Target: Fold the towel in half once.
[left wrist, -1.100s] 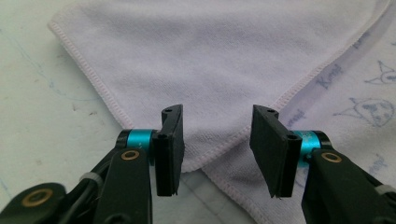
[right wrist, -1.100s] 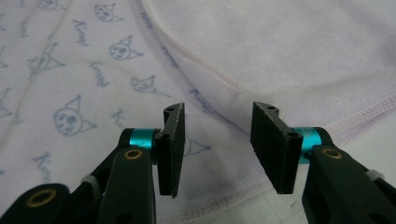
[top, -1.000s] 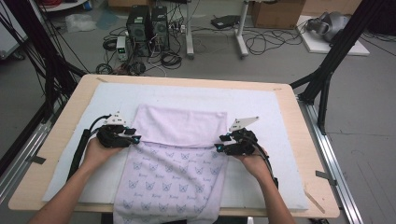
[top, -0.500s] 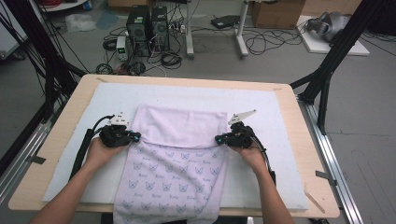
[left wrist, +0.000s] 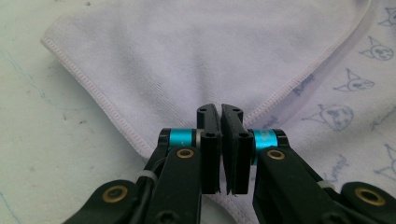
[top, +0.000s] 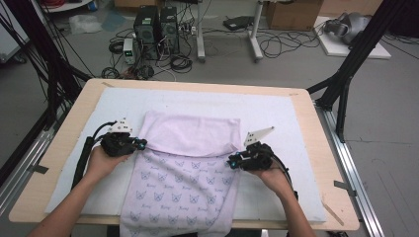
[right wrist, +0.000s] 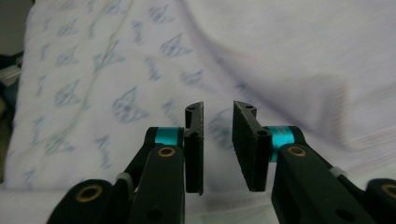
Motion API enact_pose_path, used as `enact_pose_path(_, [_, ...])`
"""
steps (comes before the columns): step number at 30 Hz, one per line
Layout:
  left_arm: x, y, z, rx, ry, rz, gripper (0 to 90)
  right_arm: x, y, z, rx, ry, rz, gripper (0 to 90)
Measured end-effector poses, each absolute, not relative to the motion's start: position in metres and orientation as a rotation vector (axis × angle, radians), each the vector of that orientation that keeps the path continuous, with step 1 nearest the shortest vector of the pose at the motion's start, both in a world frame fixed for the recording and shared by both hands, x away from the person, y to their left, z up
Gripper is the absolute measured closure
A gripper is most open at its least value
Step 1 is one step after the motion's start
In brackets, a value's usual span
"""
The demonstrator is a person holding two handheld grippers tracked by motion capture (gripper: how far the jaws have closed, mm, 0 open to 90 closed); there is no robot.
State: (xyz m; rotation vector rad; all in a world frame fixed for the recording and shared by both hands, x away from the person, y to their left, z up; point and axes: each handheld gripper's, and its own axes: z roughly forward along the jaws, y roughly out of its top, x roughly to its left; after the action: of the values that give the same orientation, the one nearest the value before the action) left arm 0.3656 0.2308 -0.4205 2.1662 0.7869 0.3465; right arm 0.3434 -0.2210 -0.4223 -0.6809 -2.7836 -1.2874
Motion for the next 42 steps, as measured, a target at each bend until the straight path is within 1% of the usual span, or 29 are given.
enact_pose_path(3, [0.366, 0.228, -0.423, 2.186, 0.789, 0.349, 85.7, 0.329, -0.221, -0.432, -0.665, -2.814, -1.222, 75.2])
enact_pose_path(7, [0.367, 0.228, -0.423, 2.174, 0.799, 0.345, 85.7, 0.322, -0.231, -0.441, -0.697, -2.802, -1.211, 76.7])
enact_pose_path(9, [0.368, 0.229, -0.422, 2.173, 0.802, 0.348, 85.6, 0.321, -0.236, -0.441, -0.706, -2.798, -1.207, 78.5])
enact_pose_path(14, [0.368, 0.231, -0.42, 2.156, 0.802, 0.344, 85.4, 0.32, -0.241, -0.436, -0.677, -2.844, -1.146, 77.9])
enact_pose_path(16, [0.369, 0.231, -0.421, 2.15, 0.81, 0.338, 85.1, 0.324, -0.24, -0.432, -0.696, -2.853, -1.18, 75.4])
enact_pose_path(20, [0.37, 0.231, -0.422, 2.159, 0.81, 0.333, 85.2, 0.343, -0.236, -0.422, -0.809, -2.853, -1.316, 62.0])
enact_pose_path(24, [0.37, 0.231, -0.422, 2.151, 0.81, 0.33, 85.4, 0.372, -0.229, -0.423, -0.921, -2.833, -1.349, 47.1])
enact_pose_path(27, [0.371, 0.232, -0.423, 2.148, 0.815, 0.323, 85.5, 0.388, -0.223, -0.428, -0.952, -2.812, -1.343, 45.1])
enact_pose_path(28, [0.371, 0.232, -0.424, 2.147, 0.817, 0.319, 85.5, 0.391, -0.22, -0.43, -0.953, -2.807, -1.328, 45.8])
enact_pose_path(29, [0.372, 0.232, -0.424, 2.148, 0.815, 0.318, 85.5, 0.393, -0.217, -0.432, -0.943, -2.801, -1.328, 49.8])
enact_pose_path(30, [0.371, 0.232, -0.423, 2.15, 0.812, 0.317, 85.6, 0.394, -0.216, -0.434, -0.927, -2.787, -1.317, 58.6])
enact_pose_path(31, [0.371, 0.232, -0.423, 2.144, 0.808, 0.319, 85.5, 0.395, -0.215, -0.436, -0.877, -2.777, -1.284, 72.5])
enact_pose_path(32, [0.37, 0.232, -0.422, 2.139, 0.808, 0.319, 85.6, 0.394, -0.214, -0.437, -0.832, -2.794, -1.268, 82.5])
enact_pose_path(35, [0.368, 0.235, -0.417, 2.118, 0.805, 0.326, 85.7, 0.39, -0.221, -0.428, -0.823, -2.791, -1.315, 85.5])
enact_pose_path(42, [0.358, 0.237, -0.397, 2.081, 0.791, 0.353, 85.9, 0.371, -0.243, -0.392, -0.814, -2.74, -1.54, 85.8])
